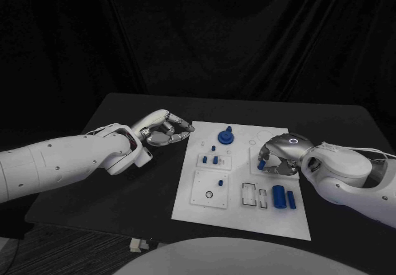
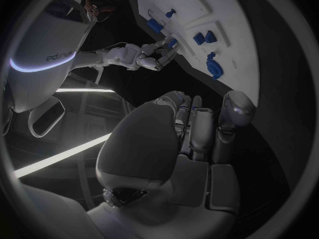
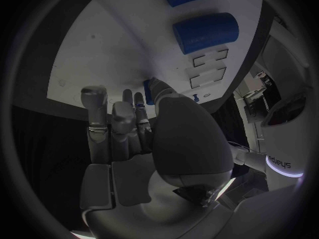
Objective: Assemble the parts on the task board
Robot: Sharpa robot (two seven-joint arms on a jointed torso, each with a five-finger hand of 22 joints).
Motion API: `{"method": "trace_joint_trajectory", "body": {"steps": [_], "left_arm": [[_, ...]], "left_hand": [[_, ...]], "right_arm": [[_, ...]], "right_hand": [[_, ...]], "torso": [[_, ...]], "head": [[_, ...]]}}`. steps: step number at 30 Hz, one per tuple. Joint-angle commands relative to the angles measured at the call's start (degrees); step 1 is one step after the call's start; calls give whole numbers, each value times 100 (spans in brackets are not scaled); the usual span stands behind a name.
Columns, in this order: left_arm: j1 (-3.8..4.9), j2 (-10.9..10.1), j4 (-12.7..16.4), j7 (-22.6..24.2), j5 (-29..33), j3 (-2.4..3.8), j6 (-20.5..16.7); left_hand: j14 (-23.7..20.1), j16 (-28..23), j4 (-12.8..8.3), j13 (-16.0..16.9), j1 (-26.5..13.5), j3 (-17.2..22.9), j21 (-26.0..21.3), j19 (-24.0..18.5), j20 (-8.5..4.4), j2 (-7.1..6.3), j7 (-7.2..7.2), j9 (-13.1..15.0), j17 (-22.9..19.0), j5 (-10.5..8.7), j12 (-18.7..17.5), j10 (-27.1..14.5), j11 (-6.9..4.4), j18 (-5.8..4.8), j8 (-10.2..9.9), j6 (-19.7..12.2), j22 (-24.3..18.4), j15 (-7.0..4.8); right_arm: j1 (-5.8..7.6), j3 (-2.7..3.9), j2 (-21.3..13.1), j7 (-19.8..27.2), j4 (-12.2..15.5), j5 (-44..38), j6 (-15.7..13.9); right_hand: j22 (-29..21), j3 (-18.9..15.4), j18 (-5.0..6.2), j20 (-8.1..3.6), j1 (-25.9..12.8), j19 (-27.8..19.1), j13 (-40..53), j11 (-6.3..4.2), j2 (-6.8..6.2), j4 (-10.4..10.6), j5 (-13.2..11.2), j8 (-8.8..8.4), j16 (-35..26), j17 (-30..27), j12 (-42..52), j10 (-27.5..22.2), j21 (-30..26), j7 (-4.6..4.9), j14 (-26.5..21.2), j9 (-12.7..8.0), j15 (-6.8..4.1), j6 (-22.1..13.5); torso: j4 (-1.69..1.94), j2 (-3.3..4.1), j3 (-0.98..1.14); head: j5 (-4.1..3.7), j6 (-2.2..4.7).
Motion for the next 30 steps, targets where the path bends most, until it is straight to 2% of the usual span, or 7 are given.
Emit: {"method": "trace_joint_trajectory", "body": {"steps": [1,7,15,30], "left_arm": [[-11,13,9,71,23,5,38],[-17,13,7,64,23,5,48],[-26,13,6,61,23,5,56],[-48,9,1,58,23,5,69]], "left_hand": [[-41,-27,-8,-9,35,41,-26,-41,-17,42,51,-6,-9,34,-16,20,22,98,-25,-7,667,12],[-44,-27,-8,-8,38,49,-27,-44,-14,51,52,-6,-12,38,-17,21,23,98,-25,-7,666,15],[-46,-27,-7,-8,39,53,-40,-52,-13,56,56,-6,-13,41,-18,23,24,100,-25,-7,663,17],[-48,-28,-7,-8,40,56,-37,-52,-11,59,61,-6,-15,43,-18,24,24,100,-25,-7,664,19]], "right_arm": [[-28,3,16,33,-17,5,-111],[-39,3,30,97,-30,6,-244],[-44,3,57,143,-50,57,-317],[-47,3,94,194,-58,171,-194]], "right_hand": [[552,135,-76,-16,169,-27,-49,10,-3,-34,299,19,-31,-5,-67,87,-30,-11,-41,31,-20,29],[551,220,-72,-21,235,-33,-81,8,-19,-58,363,10,-52,-26,-98,162,-36,-8,-52,46,-18,8],[547,280,-69,-23,274,-42,-104,4,-50,-73,323,-11,-78,-50,-118,238,-55,-1,-67,54,-20,-35],[540,361,-63,-34,347,-58,-141,-13,-118,-116,204,-15,-132,-107,-157,315,-85,-11,-94,79,-33,-53]], "torso": [[0,0,0],[0,0,0],[0,-1,0],[0,1,0]], "head": [[15,0],[15,0],[22,0],[28,0]]}}
